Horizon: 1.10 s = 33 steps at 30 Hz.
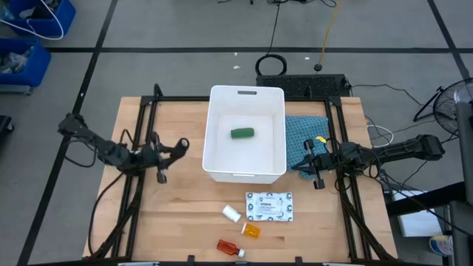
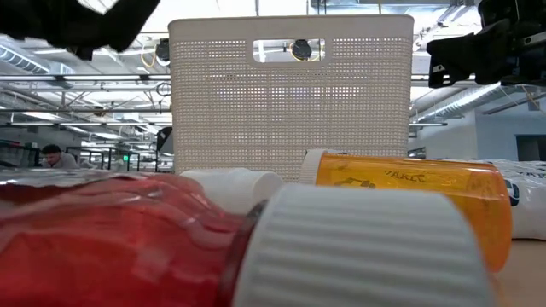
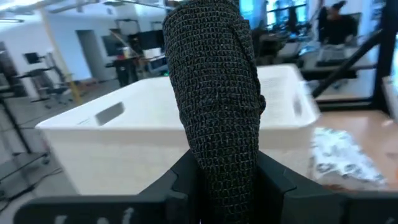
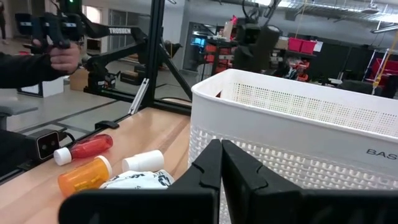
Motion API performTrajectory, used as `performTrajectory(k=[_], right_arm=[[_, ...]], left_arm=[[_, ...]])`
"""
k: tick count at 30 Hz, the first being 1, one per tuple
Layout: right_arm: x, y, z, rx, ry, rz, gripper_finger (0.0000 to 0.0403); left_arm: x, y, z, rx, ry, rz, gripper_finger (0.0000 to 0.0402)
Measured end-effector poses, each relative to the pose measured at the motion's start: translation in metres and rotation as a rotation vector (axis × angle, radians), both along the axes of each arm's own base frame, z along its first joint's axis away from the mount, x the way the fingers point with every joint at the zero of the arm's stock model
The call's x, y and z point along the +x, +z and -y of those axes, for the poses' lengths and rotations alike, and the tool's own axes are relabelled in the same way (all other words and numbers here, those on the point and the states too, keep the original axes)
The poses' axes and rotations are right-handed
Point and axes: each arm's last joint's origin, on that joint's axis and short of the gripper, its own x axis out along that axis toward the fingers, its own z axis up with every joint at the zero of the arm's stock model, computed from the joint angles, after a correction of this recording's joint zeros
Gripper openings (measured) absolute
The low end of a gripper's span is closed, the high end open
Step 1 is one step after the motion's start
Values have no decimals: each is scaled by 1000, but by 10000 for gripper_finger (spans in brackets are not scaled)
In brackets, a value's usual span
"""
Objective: Pick & place medical supplies in basket/bin
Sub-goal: Put the black bandage into the white bin
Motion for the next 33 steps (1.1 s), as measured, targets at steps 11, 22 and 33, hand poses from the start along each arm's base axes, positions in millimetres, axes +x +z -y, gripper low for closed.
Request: performTrajectory(k=[11,22,33], right_arm=[[0,0,0,-9,-1,-3,0],[0,0,0,-20,-2,0,0],[0,0,0,-19,-2,0,0]], left_arm=[[-1,-13,-17,-124,92,90,97],[16,81,-23,-48,147,122,97],[142,153,-55,91,111,-320,97]])
